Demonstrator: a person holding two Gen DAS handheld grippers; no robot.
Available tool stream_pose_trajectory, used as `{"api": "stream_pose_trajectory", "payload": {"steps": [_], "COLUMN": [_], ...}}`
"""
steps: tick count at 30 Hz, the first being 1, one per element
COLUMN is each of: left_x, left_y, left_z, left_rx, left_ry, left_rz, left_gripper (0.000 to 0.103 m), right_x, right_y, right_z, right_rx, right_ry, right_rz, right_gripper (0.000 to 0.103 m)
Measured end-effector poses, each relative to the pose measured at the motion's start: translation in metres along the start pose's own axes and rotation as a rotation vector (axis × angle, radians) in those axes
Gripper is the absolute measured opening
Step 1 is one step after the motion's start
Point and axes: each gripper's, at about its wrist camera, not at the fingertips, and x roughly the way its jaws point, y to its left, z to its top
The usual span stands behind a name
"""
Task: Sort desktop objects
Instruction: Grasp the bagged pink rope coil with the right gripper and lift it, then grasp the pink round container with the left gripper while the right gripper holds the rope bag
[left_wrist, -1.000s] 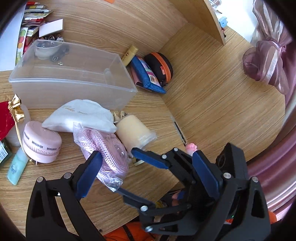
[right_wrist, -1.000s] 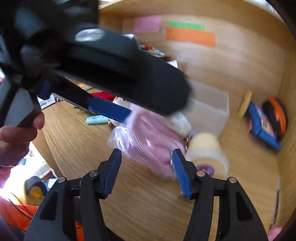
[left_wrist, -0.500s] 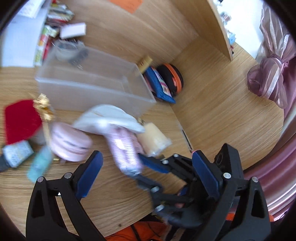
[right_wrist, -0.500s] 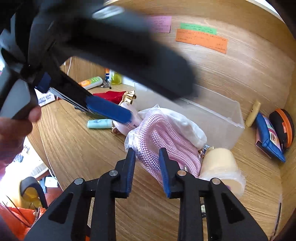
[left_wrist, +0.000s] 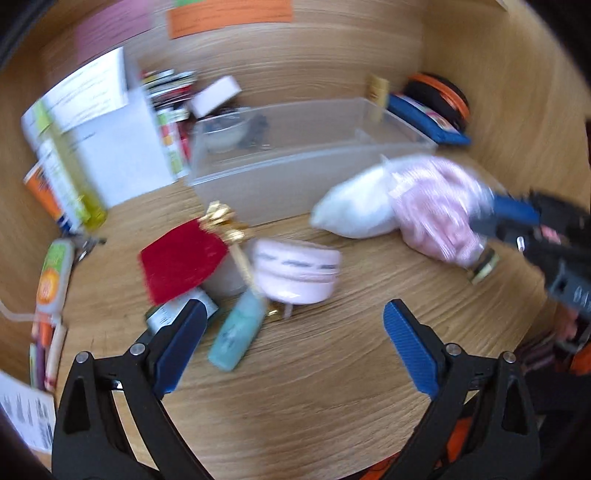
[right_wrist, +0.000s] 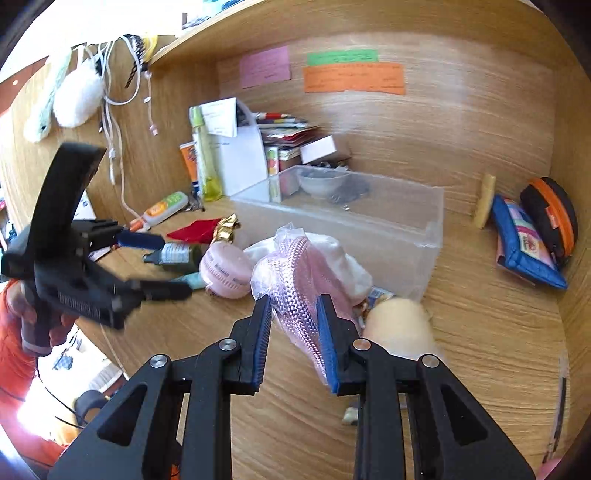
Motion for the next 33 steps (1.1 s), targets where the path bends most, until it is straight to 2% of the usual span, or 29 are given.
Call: {"api": "stream_pose_trajectory", "payload": {"steps": [2,6,10,14,18,26,28,31,32,33], "left_x": [0.004,0.008,0.018,0.021,0.023,0.044,0.050,0.059,0.061,0.064], "left_y": [-0.007,-0.015,-0.005,0.009,0.008,-0.004,-0.007,-0.014,-0.016,-0.019], "left_z": [0.003,0.014,0.020,0.020,0.023,0.031,0.030,0.030,0.031,0.031], "left_rx": [0.039,0.059,0.013,-0.044,-0.038,0.035,0.046,0.085,0.099,0.107], "left_ry": [0.001,-0.009,0.018,0.030,0.023,0.086,0.100,0.110,0.112,0.112], "left_rz": [-0.011,-0.097,-0.100,-0.174,-0.223,-0.156,-0.138,-0.091,-0.076,-0.063], "left_gripper": [0.098,0.098,0.098,0.098,0.097,0.096,0.093,0.080,0.065,0.065], "right_x": [-0.004,-0.006,-0.006,-0.006,-0.006,-0.005,-0.005,-0.005,-0.004,-0.004], "right_y": [-0.005,-0.015,-0.016,-0.017,-0.023,-0.024,-0.023,-0.024,-0.025,-0.026], "right_z": [0.000,0.002,0.000,0.001,0.002,0.001,0.000,0.000,0.000,0.000], "right_rx": [0.014,0.037,0.020,0.015,0.040,0.047,0.045,0.049,0.052,0.058], "right_ry": [-0.010,-0.013,-0.010,-0.009,-0.004,-0.002,0.000,0.003,0.004,0.005], "right_rz": [-0.013,-0.003,0.007,0.015,0.043,0.055,0.058,0.057,0.061,0.064], "right_gripper": [0.023,0.023,0.023,0.023,0.023,0.023,0.026,0.030,0.030,0.031]}}
